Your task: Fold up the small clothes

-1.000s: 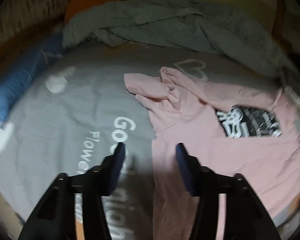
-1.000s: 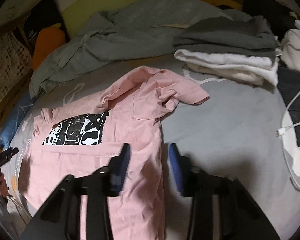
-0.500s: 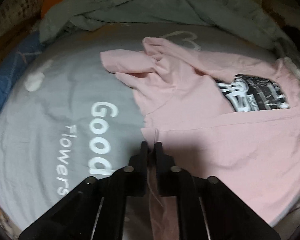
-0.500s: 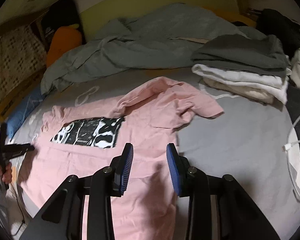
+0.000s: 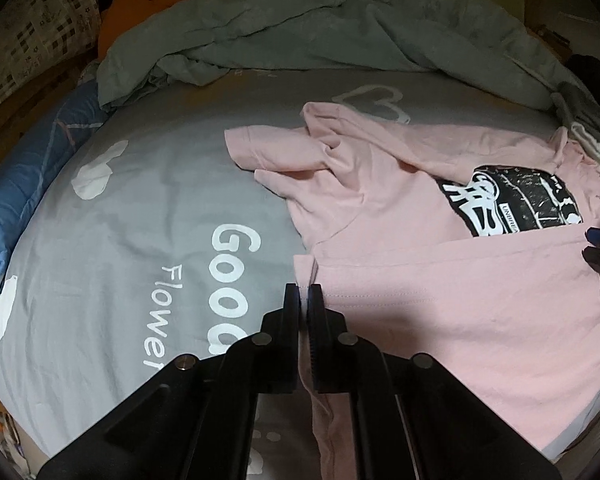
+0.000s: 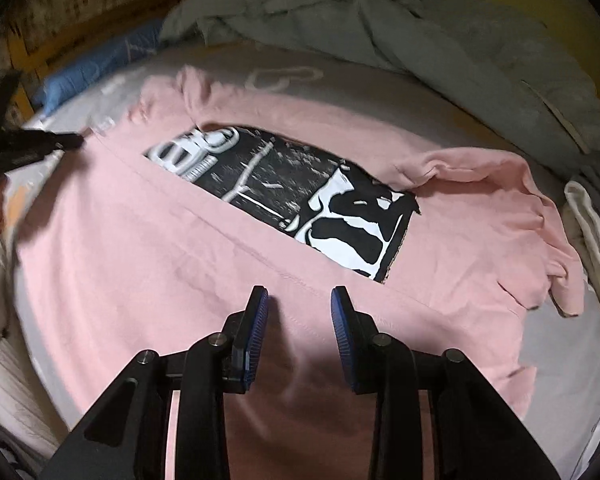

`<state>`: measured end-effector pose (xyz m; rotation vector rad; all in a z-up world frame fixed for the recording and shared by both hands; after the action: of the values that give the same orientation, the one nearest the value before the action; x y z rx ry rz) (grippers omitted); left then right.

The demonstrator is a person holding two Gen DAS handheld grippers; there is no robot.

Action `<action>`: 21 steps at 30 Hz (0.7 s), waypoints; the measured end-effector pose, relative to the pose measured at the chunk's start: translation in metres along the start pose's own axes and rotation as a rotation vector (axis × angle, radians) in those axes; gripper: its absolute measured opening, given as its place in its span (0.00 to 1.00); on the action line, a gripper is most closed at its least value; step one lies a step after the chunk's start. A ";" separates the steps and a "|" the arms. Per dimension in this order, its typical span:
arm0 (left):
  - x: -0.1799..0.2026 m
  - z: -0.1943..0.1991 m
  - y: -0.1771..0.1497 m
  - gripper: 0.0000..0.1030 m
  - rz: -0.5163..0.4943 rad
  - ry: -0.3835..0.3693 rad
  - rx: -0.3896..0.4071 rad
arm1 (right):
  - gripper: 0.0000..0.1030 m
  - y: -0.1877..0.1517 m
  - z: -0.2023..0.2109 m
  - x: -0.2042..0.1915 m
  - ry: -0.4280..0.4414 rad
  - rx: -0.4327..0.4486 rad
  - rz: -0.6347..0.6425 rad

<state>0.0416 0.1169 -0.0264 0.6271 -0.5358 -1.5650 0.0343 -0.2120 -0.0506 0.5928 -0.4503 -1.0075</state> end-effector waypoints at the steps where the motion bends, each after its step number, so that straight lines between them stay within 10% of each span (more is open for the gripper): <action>1: 0.001 0.000 0.000 0.04 -0.005 0.003 0.001 | 0.33 -0.003 -0.001 -0.001 -0.010 0.001 0.008; 7: 0.007 -0.001 0.001 0.04 -0.035 0.015 0.011 | 0.38 -0.009 -0.004 0.000 0.001 0.000 0.035; 9: 0.008 0.000 0.002 0.04 -0.040 0.017 0.016 | 0.01 -0.011 -0.002 0.003 0.042 0.002 0.004; 21: 0.004 0.006 0.005 0.04 0.001 0.003 0.044 | 0.00 0.007 0.027 0.004 -0.087 0.180 -0.027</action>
<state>0.0409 0.1128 -0.0188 0.6626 -0.5693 -1.5541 0.0250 -0.2193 -0.0254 0.7188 -0.6161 -1.0278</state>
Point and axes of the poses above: each gripper's, at about its wrist camera, not at the fingertips, and z roughly against the way its jaws point, x to its right, y to its top, the point moved 2 cm from there along -z, roughly the way its jaws point, and after that the axes turned 7 degrees about x, right-handed, at the moved point
